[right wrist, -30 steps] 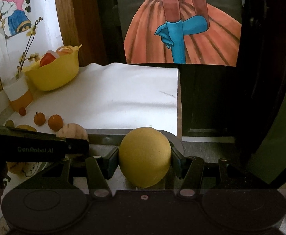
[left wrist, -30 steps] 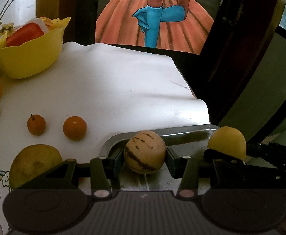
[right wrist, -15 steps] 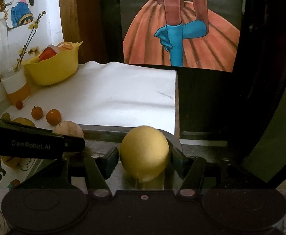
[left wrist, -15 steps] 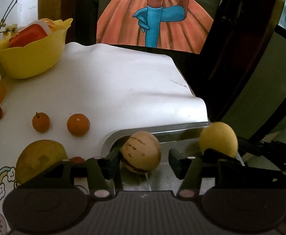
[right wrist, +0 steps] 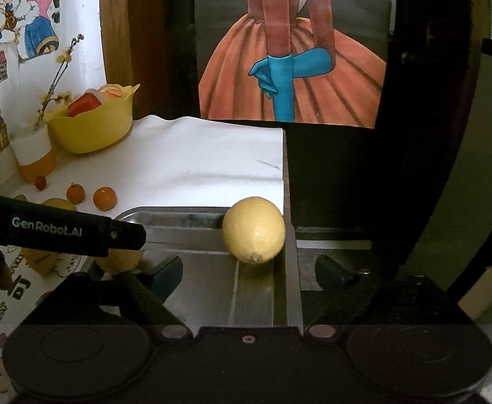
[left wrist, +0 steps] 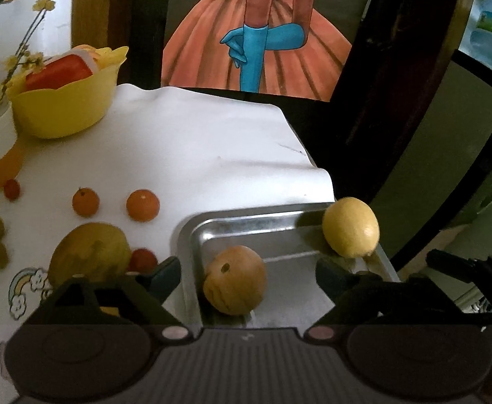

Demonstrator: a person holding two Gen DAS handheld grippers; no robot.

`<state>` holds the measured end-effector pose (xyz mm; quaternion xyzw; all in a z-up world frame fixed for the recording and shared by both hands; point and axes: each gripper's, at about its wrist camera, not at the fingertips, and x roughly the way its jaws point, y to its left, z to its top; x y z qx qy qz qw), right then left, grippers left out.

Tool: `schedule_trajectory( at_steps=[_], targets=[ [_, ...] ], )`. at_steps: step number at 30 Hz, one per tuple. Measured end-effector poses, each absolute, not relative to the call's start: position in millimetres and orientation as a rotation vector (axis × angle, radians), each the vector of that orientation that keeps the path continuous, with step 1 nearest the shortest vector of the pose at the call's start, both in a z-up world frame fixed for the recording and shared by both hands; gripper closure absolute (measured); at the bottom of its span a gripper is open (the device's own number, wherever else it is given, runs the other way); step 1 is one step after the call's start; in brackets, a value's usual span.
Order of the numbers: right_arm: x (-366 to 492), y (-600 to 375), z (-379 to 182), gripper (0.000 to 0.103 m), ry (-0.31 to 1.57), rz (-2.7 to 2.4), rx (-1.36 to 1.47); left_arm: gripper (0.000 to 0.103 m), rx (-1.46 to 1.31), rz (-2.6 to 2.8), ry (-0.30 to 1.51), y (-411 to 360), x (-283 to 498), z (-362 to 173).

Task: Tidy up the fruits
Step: 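Lower the lemon onto the tray and open the right tool while the left tool releases the pepino there, then lift both tools away from the tray back over the fruits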

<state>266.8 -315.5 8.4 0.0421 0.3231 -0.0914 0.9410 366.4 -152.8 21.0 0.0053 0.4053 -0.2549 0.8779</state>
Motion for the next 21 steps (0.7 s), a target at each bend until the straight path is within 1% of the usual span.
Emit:
schedule_trajectory(
  at_steps=[3,7,15,21],
  targets=[
    [250.7,-312.0,16.7,0.006,0.655,-0.204,0.124,0.005,0.001,-0.537,0.842,-142.9,355.8,26.1],
    [227.6,-306.6,24.9,0.003,0.659,-0.222,0.134,0.001,-0.009,-0.535,0.844,-125.8,343.1,31.3],
    [186.2,-290.6,42.9,0.001,0.723,-0.266,0.176,0.001,0.016,-0.519,0.918,-95.8,319.8,40.3],
    [162.7,-275.1,48.8,0.001,0.867,-0.306,0.236,0.001,0.08,-0.487,1.01,-80.1,295.9,45.8]
  ],
)
